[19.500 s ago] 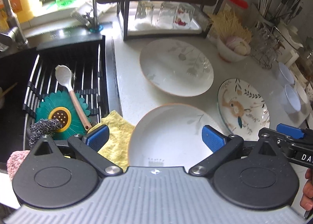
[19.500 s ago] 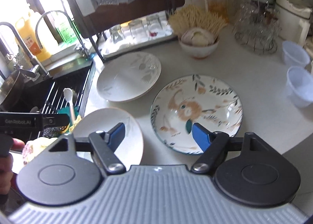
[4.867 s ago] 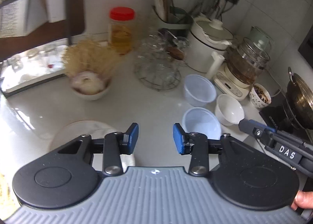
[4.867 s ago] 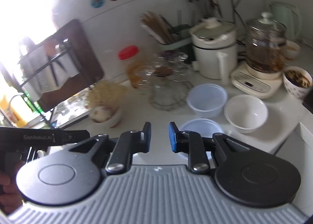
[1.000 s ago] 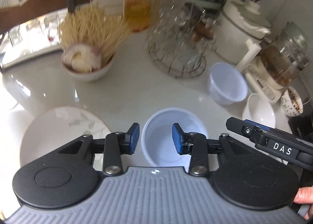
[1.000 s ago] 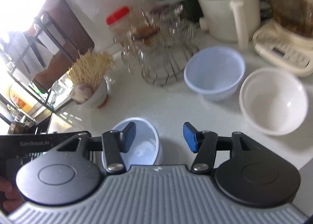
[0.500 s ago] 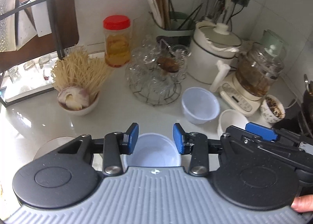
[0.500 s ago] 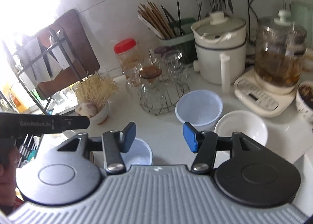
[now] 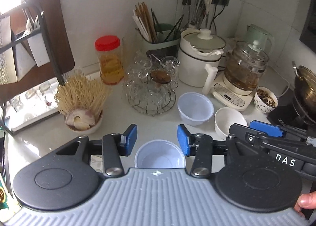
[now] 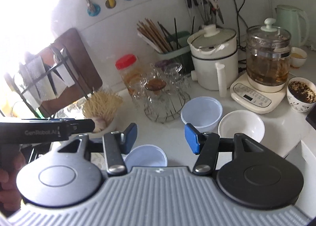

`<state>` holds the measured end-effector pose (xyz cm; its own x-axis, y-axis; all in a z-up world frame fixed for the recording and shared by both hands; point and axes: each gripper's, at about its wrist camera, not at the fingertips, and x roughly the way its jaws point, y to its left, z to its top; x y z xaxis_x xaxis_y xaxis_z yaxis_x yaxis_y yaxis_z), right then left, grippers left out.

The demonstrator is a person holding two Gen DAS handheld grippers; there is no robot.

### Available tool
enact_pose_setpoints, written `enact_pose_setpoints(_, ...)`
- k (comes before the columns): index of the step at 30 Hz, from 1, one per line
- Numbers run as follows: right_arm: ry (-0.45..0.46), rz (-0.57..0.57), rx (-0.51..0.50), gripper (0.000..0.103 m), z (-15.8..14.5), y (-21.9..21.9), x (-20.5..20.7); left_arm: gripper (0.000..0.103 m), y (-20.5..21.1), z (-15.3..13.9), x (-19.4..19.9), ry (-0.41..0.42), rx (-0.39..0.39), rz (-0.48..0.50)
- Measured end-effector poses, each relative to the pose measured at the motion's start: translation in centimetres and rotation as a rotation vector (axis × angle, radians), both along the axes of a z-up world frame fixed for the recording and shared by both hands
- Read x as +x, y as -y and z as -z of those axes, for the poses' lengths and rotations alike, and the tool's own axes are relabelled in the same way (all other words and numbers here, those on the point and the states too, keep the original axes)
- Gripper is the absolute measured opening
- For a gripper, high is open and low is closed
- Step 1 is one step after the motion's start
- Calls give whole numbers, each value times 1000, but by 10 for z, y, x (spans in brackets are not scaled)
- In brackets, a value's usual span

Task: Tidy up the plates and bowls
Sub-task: 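Move both grippers toward the second plastic bowl beside the kettle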

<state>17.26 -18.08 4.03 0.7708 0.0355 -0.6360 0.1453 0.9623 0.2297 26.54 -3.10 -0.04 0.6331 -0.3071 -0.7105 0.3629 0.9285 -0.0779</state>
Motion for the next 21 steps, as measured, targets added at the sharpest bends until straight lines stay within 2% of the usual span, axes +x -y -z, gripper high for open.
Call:
enact_pose_setpoints(11, -5, 115, -34, 57, -8, -23, -30, 54, -26, -2, -19, -3, -57, 78)
enact_pose_setpoints(21, -24, 197, -17, 57, -4, -27, -47, 59, -21, 6, -24, -23, -50, 163)
